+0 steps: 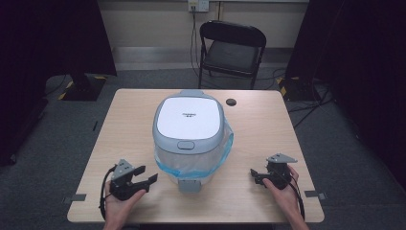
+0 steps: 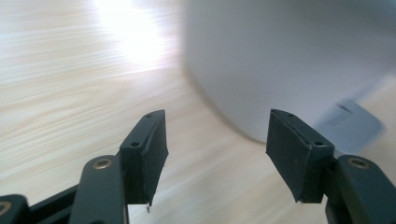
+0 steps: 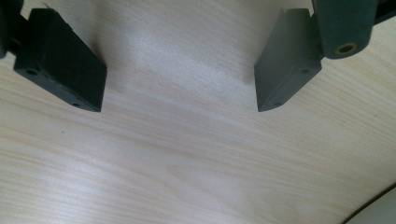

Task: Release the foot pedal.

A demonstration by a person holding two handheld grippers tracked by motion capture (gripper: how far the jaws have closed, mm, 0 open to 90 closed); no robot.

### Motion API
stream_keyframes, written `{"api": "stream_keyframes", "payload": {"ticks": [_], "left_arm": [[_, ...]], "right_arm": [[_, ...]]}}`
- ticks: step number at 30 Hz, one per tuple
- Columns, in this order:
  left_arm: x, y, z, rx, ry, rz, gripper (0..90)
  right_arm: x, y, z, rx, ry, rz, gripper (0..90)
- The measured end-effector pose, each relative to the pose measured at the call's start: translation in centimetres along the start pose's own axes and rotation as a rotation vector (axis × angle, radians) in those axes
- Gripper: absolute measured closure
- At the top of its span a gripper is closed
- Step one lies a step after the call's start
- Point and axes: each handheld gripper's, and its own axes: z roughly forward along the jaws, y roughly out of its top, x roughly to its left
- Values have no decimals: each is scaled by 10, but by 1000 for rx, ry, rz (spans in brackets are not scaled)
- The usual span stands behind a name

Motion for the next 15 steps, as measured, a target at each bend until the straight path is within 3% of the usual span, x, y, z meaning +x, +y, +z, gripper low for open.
{"api": "stream_keyframes", "payload": {"ticks": [4, 5, 7, 11, 15], "left_arm": [[23, -4, -9, -12, 55, -65, 383], [29, -5, -11, -6, 69, -66, 383], [37, -6, -10, 1, 60, -68, 383], [50, -11, -4, 35, 142, -64, 383], [58, -18, 3, 75, 179, -61, 371]], "right_arm": [[0, 0, 0, 0, 0, 0, 160], [0, 0, 0, -1, 0, 0, 160], [0, 0, 0, -1, 0, 0, 160], [0, 0, 0, -1, 0, 0, 160], [0, 0, 0, -1, 0, -1, 161]]}}
